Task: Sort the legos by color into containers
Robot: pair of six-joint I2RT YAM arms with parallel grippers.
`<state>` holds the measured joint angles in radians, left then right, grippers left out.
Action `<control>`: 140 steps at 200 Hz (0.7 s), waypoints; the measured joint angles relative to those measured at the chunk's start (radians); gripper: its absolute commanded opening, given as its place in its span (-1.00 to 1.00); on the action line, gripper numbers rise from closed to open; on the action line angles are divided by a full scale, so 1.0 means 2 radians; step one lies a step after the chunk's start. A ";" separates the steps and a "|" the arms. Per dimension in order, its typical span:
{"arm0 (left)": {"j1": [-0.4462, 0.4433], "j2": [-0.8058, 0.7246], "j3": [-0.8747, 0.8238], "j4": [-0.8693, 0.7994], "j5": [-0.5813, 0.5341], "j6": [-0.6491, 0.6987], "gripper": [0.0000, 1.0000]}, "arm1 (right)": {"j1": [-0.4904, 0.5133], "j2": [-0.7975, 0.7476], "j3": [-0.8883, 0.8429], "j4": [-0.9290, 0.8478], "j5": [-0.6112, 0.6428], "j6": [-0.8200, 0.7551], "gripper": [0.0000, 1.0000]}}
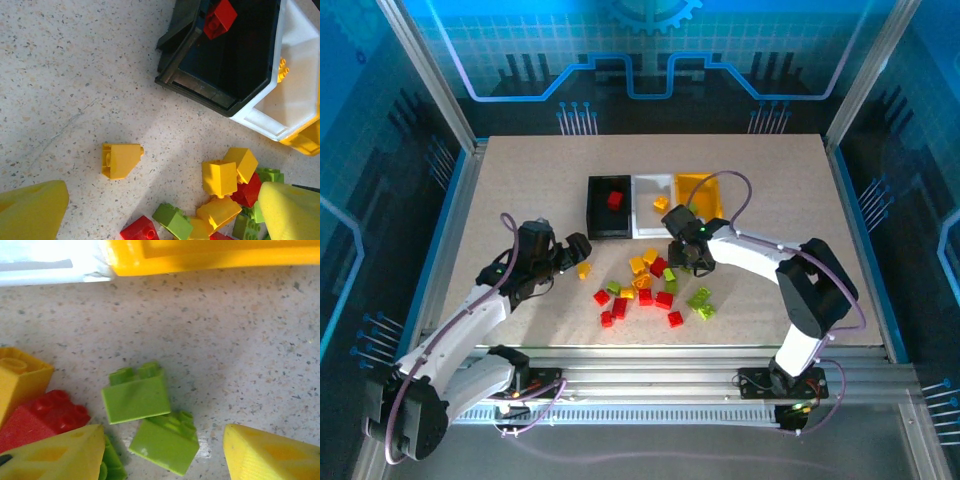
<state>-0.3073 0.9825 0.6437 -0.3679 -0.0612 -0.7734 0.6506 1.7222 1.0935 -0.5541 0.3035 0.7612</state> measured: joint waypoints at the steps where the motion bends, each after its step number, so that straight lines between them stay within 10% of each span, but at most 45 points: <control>1: 0.000 0.000 0.000 0.000 0.000 0.000 0.98 | 0.000 0.000 0.000 0.000 0.000 0.000 0.25; 140: 0.002 0.000 0.000 0.004 0.003 -0.006 0.98 | -0.025 -0.001 -0.068 0.079 -0.035 0.021 0.18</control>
<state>-0.3027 0.9833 0.6437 -0.3599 -0.0544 -0.7849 0.6010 1.7195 0.9569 -0.3954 0.2344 0.8032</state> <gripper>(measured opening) 0.990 0.585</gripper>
